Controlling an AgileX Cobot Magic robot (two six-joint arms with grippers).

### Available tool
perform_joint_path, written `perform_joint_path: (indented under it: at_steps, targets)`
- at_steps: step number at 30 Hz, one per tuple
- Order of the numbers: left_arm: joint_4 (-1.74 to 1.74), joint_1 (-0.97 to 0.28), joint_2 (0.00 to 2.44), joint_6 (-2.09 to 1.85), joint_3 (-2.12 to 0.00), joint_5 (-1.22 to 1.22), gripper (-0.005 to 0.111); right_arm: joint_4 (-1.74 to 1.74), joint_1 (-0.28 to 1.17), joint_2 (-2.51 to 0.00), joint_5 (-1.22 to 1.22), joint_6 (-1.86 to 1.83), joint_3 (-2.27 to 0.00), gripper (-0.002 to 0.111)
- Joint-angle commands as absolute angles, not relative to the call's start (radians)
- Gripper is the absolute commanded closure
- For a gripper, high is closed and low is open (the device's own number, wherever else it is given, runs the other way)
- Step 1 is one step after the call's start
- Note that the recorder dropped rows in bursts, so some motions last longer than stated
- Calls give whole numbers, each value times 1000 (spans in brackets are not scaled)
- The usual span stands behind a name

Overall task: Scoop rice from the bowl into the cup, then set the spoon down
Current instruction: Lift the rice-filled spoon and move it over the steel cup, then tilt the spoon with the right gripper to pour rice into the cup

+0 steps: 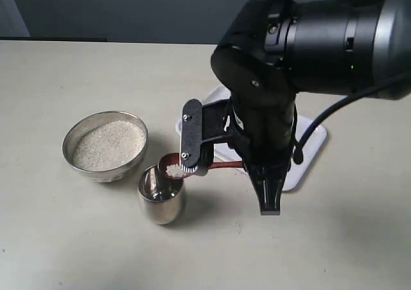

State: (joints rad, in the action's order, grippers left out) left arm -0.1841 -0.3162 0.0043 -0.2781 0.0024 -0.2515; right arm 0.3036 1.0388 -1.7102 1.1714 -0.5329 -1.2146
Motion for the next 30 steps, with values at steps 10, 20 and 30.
perform_joint_path:
  at_steps: [10,20,30]
  targets:
    - [-185,-321,0,-272,0,-239,106,349,1037,-1690,1060,-494,-1177,109]
    - [-185,-321,0,-272,0,-239,106,422,1104,-1690,1028,-414,-1155,109]
    - [-185,-321,0,-272,0,-239,106,440,1106,-1687,1010,-353,-1137,109]
